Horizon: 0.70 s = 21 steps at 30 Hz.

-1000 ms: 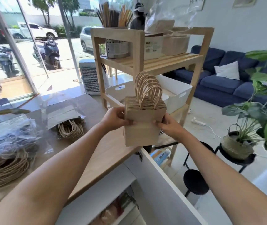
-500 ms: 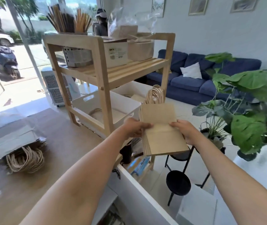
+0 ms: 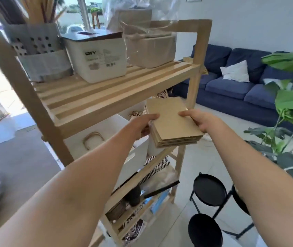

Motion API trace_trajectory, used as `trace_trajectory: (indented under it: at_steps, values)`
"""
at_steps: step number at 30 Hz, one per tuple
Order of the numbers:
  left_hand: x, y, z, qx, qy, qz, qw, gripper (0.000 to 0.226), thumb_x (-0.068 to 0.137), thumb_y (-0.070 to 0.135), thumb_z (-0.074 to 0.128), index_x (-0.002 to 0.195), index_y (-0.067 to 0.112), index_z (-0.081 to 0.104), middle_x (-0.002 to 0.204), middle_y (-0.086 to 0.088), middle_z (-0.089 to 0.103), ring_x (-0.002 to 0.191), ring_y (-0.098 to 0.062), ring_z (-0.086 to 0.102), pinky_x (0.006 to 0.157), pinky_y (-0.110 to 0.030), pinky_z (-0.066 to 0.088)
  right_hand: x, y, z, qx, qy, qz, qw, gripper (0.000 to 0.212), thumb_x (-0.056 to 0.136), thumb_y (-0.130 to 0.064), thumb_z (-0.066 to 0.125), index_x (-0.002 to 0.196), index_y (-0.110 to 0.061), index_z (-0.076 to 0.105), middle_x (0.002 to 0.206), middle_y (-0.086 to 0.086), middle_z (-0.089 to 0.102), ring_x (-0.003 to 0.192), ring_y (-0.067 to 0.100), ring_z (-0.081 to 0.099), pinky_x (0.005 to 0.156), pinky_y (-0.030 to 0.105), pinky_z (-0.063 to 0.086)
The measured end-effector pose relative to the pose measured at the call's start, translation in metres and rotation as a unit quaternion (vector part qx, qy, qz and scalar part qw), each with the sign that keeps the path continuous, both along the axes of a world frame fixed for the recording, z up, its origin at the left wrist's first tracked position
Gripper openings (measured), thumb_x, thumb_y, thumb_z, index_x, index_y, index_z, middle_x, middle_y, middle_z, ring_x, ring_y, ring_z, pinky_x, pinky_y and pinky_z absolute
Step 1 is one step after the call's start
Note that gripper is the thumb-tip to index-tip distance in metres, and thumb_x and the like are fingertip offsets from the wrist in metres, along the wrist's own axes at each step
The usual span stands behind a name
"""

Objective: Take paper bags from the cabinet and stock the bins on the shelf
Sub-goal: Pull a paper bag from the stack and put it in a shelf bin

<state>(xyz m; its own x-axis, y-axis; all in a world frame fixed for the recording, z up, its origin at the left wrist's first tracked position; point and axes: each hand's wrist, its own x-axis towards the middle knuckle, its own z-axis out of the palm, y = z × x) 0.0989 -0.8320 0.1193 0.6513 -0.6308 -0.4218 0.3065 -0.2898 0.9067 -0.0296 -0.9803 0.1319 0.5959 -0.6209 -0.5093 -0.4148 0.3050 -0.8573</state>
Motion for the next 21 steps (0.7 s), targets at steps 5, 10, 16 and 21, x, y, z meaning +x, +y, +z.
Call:
trace_trajectory:
  at_steps: [5,10,16,21]
  values:
    - [0.046,-0.038,-0.004,-0.017,0.015,0.097,0.995,0.026,0.073,0.023,0.079,0.074,0.014,0.055,0.051,0.001,0.049,0.041,-0.009,0.043,0.042,-0.018,0.034,0.052,-0.043,0.007,-0.023,0.003,0.082,0.996,0.017,0.092,-0.021,0.060,0.100,-0.007,0.059,0.089,0.010,0.062,0.076,0.023,0.061,0.067,0.034,0.052]
    - [0.071,-0.066,-0.019,0.022,0.032,0.123,0.992,0.022,0.082,0.028,0.069,0.078,0.016,0.051,0.060,0.001,0.047,0.033,-0.007,0.046,0.034,-0.011,0.037,0.095,-0.074,-0.005,-0.131,0.023,0.129,0.983,0.024,0.084,-0.014,0.063,0.107,-0.007,0.059,0.094,0.012,0.060,0.080,0.026,0.059,0.069,0.030,0.048]
    - [0.084,-0.084,-0.038,0.114,0.074,0.101,0.986,0.039,0.091,0.018,0.050,0.125,0.001,0.041,0.133,-0.019,0.040,0.125,-0.034,0.041,0.104,-0.044,0.035,0.134,-0.095,-0.020,-0.281,0.105,0.224,0.927,0.048,0.074,-0.023,0.069,0.120,-0.009,0.064,0.126,0.011,0.062,0.119,0.031,0.057,0.102,0.038,0.047]
    - [0.079,-0.100,-0.055,0.134,0.157,0.121,0.971,0.047,0.087,0.016,0.046,0.129,-0.001,0.033,0.138,-0.020,0.043,0.124,-0.038,0.045,0.108,-0.052,0.032,0.142,-0.099,-0.052,-0.305,0.117,0.268,0.906,0.029,0.076,-0.005,0.063,0.104,-0.005,0.071,0.110,0.018,0.062,0.104,0.030,0.059,0.089,0.036,0.048]
